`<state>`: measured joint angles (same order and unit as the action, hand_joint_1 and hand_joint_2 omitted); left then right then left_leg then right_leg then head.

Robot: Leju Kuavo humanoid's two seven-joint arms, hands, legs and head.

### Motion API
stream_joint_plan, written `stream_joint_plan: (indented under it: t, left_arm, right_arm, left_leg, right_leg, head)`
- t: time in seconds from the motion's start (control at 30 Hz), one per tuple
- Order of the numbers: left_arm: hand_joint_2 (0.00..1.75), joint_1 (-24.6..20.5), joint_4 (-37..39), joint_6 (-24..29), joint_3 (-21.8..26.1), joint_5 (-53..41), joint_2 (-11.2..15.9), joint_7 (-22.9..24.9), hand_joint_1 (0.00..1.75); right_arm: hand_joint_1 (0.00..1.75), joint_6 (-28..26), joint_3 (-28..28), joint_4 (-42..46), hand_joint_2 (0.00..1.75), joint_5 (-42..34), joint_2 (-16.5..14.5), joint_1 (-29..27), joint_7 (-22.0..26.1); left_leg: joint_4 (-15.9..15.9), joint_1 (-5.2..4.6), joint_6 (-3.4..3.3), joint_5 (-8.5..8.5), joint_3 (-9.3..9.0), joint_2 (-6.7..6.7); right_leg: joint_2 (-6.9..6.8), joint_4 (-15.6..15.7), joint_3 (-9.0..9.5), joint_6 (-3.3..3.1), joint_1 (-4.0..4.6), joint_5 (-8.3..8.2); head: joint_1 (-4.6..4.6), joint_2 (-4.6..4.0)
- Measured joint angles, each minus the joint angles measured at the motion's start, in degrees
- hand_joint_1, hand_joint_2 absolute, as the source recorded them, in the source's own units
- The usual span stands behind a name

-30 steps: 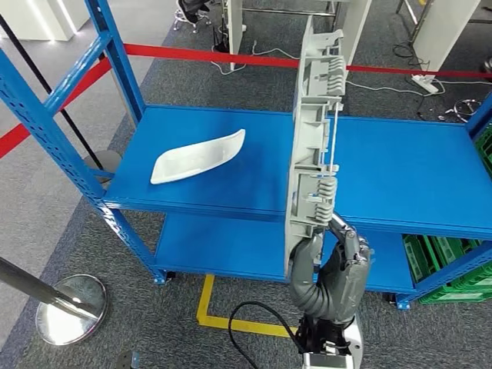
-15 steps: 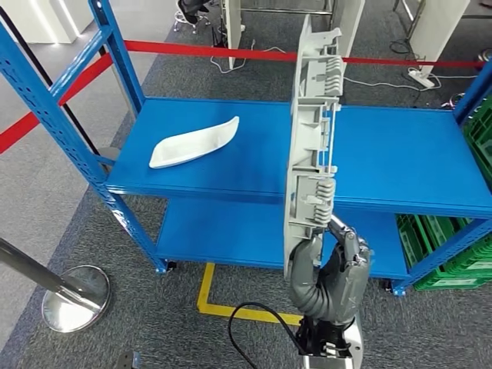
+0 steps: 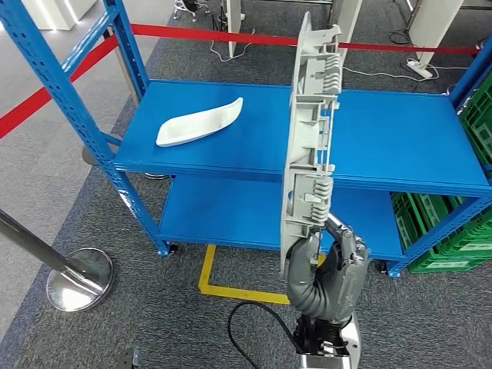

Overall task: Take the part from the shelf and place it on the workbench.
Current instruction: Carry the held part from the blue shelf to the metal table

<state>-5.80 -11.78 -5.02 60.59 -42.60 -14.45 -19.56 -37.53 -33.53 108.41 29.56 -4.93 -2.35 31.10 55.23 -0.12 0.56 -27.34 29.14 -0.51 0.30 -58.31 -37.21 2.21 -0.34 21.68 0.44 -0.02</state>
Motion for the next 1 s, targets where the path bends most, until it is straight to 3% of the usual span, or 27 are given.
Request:
stream_joint_plan:
  t: [0.03,0.07,0.13,0.17,0.2,0.23,0.27,0.33,0.37,0.43,0.5,0.53,0.6,0.67,0.7,0.73,0.77,0.8,0.83,0.9,0.93,1.0]
  left_arm:
    - [1.75,0.1,0.0,0.0,0.0,0.0,0.0,0.0,0.0]
    - [1.75,0.2,0.0,0.0,0.0,0.0,0.0,0.0,0.0]
    - [1.75,0.1,0.0,0.0,0.0,0.0,-0.1,0.0,0.0]
    - [1.75,0.1,0.0,0.1,0.0,0.0,-0.1,0.0,0.0]
    - [1.75,0.1,0.0,0.1,0.0,0.0,-0.1,0.0,0.0]
    - [1.75,0.2,0.0,0.1,0.0,0.0,-0.1,0.0,0.0]
    - [1.75,0.2,0.0,0.1,0.1,0.0,-0.1,0.0,0.0]
    - [1.75,0.2,0.0,0.1,0.1,0.0,-0.1,0.0,0.0]
    - [1.75,0.2,0.0,0.1,0.1,0.0,-0.2,0.0,0.0]
    - [1.75,0.2,0.0,0.1,0.1,0.0,-0.1,0.0,0.0]
    - [1.75,0.2,0.0,0.1,0.1,0.0,-0.1,0.0,0.0]
    - [1.75,0.2,0.0,0.1,0.1,0.0,-0.1,0.0,0.0]
    - [1.75,0.2,0.0,0.1,0.1,0.0,-0.1,0.0,0.0]
    - [1.75,0.2,0.0,0.1,0.1,0.0,-0.1,0.0,0.0]
    - [1.75,0.2,0.0,0.1,0.1,0.0,-0.1,0.0,0.0]
    - [1.75,0.2,0.0,0.1,0.1,0.0,-0.1,0.0,0.0]
    - [1.75,0.2,0.0,0.1,0.1,0.0,-0.1,0.0,0.0]
    - [1.75,0.1,0.0,0.1,0.1,0.0,-0.1,0.0,0.0]
    - [1.75,0.1,0.0,0.1,0.1,0.0,-0.1,0.0,0.0]
    - [1.75,-0.1,0.0,0.0,0.1,0.0,-0.1,0.0,0.0]
    - [1.75,-0.2,0.0,0.0,0.1,0.0,-0.2,0.0,0.0]
    - [1.75,-0.1,0.0,0.0,0.1,0.0,-0.2,0.0,0.0]
  right_arm:
    - [1.75,0.0,0.0,0.0,1.75,0.0,0.0,-0.1,0.0]
    - [1.75,0.0,0.0,0.0,1.75,0.0,0.0,-0.1,0.0]
    - [1.75,0.0,0.0,0.0,1.75,0.0,0.0,-0.1,0.0]
    - [1.75,0.0,0.0,-0.1,1.75,0.0,0.0,-0.1,0.0]
    - [1.75,0.0,0.0,-0.1,1.75,0.0,0.1,-0.1,0.0]
    - [1.75,0.0,0.0,-0.2,1.75,0.0,0.1,-0.2,0.0]
    - [1.75,0.0,0.0,-0.2,1.75,0.0,0.1,-0.2,0.0]
    - [1.75,0.0,0.0,-0.3,1.75,0.0,0.1,-0.1,0.0]
    - [1.75,0.0,0.0,-0.3,1.75,0.0,0.1,0.0,0.0]
    - [1.75,0.0,0.0,-0.3,1.75,0.0,0.1,0.0,0.0]
    - [1.75,0.0,0.0,-0.3,1.75,0.0,0.1,-0.1,0.0]
    - [1.75,0.0,0.0,-0.3,1.75,0.0,0.1,-0.1,0.0]
    - [1.75,0.0,0.0,-0.3,1.75,0.0,0.1,-0.1,0.0]
    - [1.75,0.0,0.0,-0.3,1.75,0.1,0.1,-0.1,0.1]
    - [1.75,0.0,0.0,-0.3,1.75,0.1,0.1,-0.1,0.1]
    - [1.75,0.0,0.0,-0.3,1.75,0.1,0.1,-0.1,0.1]
    - [1.75,0.0,0.0,-0.3,1.75,0.1,0.1,-0.1,0.1]
    - [1.75,0.0,0.0,-0.3,1.75,0.1,0.1,-0.1,0.1]
    - [1.75,0.0,0.0,-0.3,1.75,0.1,0.1,-0.1,0.1]
    - [1.75,0.0,0.0,-0.3,1.75,0.2,0.1,-0.1,0.1]
    - [1.75,0.0,0.0,-0.3,1.75,0.2,0.1,-0.1,0.1]
    - [1.75,0.0,0.0,-0.3,1.75,0.2,0.1,-0.1,0.2]
  left_leg:
    - [-0.1,0.05,-0.4,0.45,0.32,0.08]
    - [-0.2,0.15,-0.74,0.93,0.69,0.17]
    - [-0.2,0.18,-1.18,1.81,1.58,0.27]
    - [-0.2,0.16,-1.24,2.25,2.11,0.3]
    - [-0.1,0.15,-1.23,2.7,2.66,0.33]
    - [-0.1,0.15,-1.17,3.13,3.23,0.35]
    - [0.0,0.17,-1.04,3.54,3.8,0.35]
    - [0.3,0.14,-0.6,4.24,4.82,0.31]
    - [0.4,0.06,-0.3,4.58,5.23,0.3]
    - [0.6,-0.11,0.26,5.37,5.82,0.3]
    - [0.7,-0.05,0.75,5.84,6.29,0.29]
    - [1.3,-0.01,1.03,5.15,6.69,0.29]
    - [5.6,0.1,1.61,1.14,8.36,0.3]
    - [13.3,0.13,1.96,-3.7,10.72,0.32]
    - [16.1,0.13,1.97,-4.8,11.33,0.32]
    - [17.3,0.11,1.86,-4.76,11.14,0.32]
    - [16.4,0.08,1.64,-3.68,9.94,0.32]
    - [13.6,0.0,1.29,-2.08,7.76,0.31]
    - [9.7,-0.15,0.85,-0.81,4.91,0.31]
    - [2.4,-0.48,0.17,0.11,0.25,0.3]
    - [0.4,-0.63,-0.02,-0.04,-0.75,0.29]
    - [-0.5,-0.63,-0.34,0.31,-0.43,0.33]
  right_leg:
    - [0.0,-0.6,-0.4,0.31,-0.07,0.83]
    - [0.01,-2.4,-1.1,0.61,-0.11,2.65]
    - [-0.01,-9.4,-3.12,1.07,-0.17,7.86]
    - [0.0,-13.2,-4.0,1.24,-0.17,9.85]
    - [0.0,-15.6,-4.23,1.33,-0.17,10.65]
    - [0.0,-16.0,-3.51,1.38,-0.18,10.26]
    - [-0.02,-14.2,-1.63,1.39,-0.2,8.97]
    - [-0.01,-6.4,4.12,1.41,-0.24,6.7]
    - [0.08,-2.7,6.51,1.3,-0.23,6.44]
    - [0.27,0.5,8.15,0.79,-0.09,6.9]
    - [0.26,0.5,7.31,-0.15,-0.08,6.38]
    - [0.2,0.4,6.9,-0.7,-0.12,6.02]
    - [0.04,0.5,6.01,-1.64,-0.25,5.17]
    - [-0.01,0.5,4.84,-2.03,-0.14,4.28]
    - [-0.03,0.4,4.21,-2.08,-0.05,3.82]
    - [-0.02,0.4,3.6,-2.09,0.04,3.37]
    - [0.01,0.4,3.06,-2.07,0.16,2.95]
    - [0.05,0.4,2.59,-2.0,0.25,2.54]
    - [0.09,0.4,2.21,-1.87,0.33,2.17]
    - [0.06,0.4,1.6,-1.45,0.49,1.38]
    - [-0.02,0.4,1.31,-1.19,0.5,0.95]
    - [-0.12,0.5,0.69,-0.64,0.45,0.14]
  head:
    - [0.08,0.0]
    - [0.15,0.0]
    - [0.32,0.0]
    - [0.31,0.0]
    - [0.31,0.0]
    - [0.31,0.0]
    - [0.31,0.0]
    - [0.32,0.0]
    - [0.31,0.0]
    - [0.25,0.0]
    - [0.24,0.0]
    - [0.19,0.0]
    - [0.02,0.0]
    - [-0.1,0.01]
    - [-0.1,0.01]
    - [-0.11,0.01]
    - [-0.1,0.0]
    - [-0.1,0.0]
    - [-0.1,0.0]
    - [-0.05,0.0]
    - [-0.05,0.0]
    - [-0.06,0.0]
